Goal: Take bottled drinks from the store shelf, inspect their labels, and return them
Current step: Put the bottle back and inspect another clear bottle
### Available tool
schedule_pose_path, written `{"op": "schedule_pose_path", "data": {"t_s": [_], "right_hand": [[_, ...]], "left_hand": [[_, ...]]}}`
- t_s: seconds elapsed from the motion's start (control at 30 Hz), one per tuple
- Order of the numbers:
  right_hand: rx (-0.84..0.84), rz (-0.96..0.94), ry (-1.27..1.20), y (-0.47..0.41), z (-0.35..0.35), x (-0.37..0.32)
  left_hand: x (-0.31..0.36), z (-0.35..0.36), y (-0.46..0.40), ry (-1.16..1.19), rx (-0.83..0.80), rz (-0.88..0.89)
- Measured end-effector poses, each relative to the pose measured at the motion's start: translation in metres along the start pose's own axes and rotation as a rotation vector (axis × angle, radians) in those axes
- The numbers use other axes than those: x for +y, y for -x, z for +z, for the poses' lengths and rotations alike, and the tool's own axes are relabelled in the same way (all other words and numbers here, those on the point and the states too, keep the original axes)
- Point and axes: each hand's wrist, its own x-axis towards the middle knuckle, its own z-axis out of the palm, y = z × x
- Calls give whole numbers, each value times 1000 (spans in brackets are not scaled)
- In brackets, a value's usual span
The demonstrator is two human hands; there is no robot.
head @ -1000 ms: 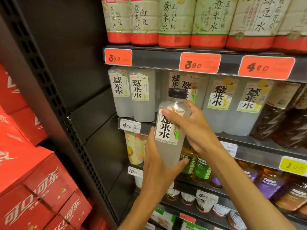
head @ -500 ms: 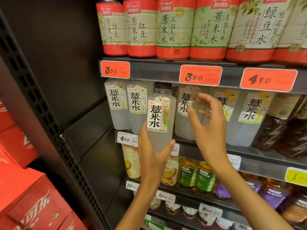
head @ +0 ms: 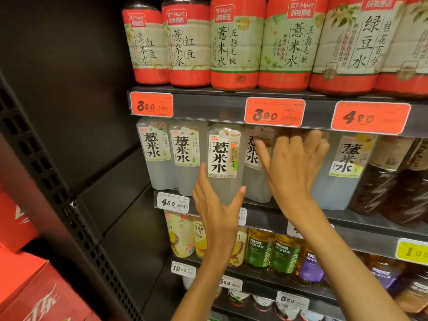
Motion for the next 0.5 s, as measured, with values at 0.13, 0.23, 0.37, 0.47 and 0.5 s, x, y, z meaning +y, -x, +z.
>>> {"op": "schedule_pose_path", "data": {"t_s": [0.13,0.23,0.37,0.47,0.5], "right_hand": [[-60,15,13,-4,4,2],[-9,-7,-55,-2,6,6],[71,-10,-116,1,2,11],[83,-5,-142,1,0,11],[74,4,-170,1,-1,11]], "left_hand": [[-5,2,2,5,31,36],[-6,3,2,-106,74,26],[-7,6,3,-165,120,33],[-11,7,3,-139,138,51],[-13,7,3,-128,138,56]]}}
